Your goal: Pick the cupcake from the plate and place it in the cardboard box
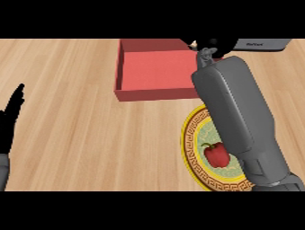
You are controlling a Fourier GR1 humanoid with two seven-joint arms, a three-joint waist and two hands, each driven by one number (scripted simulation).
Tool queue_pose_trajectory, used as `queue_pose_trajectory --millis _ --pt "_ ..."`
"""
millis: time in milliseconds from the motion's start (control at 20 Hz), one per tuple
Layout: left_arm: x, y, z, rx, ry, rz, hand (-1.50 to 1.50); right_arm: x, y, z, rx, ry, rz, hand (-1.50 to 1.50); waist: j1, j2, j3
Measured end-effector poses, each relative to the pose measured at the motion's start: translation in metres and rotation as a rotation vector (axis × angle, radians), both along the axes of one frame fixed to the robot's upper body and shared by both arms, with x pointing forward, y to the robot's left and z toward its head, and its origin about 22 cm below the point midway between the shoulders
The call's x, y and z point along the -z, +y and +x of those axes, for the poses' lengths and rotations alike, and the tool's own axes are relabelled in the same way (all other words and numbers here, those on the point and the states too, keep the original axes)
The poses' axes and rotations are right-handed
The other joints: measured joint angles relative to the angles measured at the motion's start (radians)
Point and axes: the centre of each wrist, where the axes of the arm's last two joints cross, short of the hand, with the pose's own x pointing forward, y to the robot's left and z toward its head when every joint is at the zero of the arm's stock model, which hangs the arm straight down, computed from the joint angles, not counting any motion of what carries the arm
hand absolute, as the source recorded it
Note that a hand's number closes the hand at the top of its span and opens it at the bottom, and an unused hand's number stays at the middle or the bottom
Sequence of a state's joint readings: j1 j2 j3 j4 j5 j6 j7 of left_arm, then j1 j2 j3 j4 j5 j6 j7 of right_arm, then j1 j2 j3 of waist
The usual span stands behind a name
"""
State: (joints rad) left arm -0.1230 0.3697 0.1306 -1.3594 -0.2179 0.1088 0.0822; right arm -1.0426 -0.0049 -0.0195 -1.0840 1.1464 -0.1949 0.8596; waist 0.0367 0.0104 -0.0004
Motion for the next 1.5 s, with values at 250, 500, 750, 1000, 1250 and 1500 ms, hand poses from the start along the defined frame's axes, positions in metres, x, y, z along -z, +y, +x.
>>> queue_pose_trajectory --millis 250,500,750,1000,1250,1500 --pt "-0.003 -0.002 0.005 0.013 -0.002 -0.004 0.0 0.013 -0.001 0.031 0.007 0.017 0.044 1.5 0.01 0.006 0.0" --pt "-0.004 -0.005 0.011 0.027 -0.01 0.001 0.0 0.026 -0.011 0.052 0.041 0.049 0.043 1.5 0.024 0.014 0.0" --pt "-0.008 -0.008 0.013 0.046 -0.02 0.005 0.0 0.043 -0.025 0.061 0.117 0.089 0.114 -1.5 0.044 0.023 0.0" --pt "-0.006 -0.016 0.015 0.057 -0.022 -0.002 0.0 0.054 -0.034 0.065 0.139 0.121 0.204 -1.5 0.054 0.028 0.001" --pt "-0.007 -0.015 0.015 0.062 -0.026 -0.007 0.0 0.066 -0.038 0.064 0.123 0.05 0.231 -1.5 0.059 0.03 0.001" --pt "-0.006 -0.014 0.014 0.053 -0.028 0.003 0.0 0.063 -0.041 0.065 0.124 -0.113 0.254 -1.5 0.054 0.027 0.001"
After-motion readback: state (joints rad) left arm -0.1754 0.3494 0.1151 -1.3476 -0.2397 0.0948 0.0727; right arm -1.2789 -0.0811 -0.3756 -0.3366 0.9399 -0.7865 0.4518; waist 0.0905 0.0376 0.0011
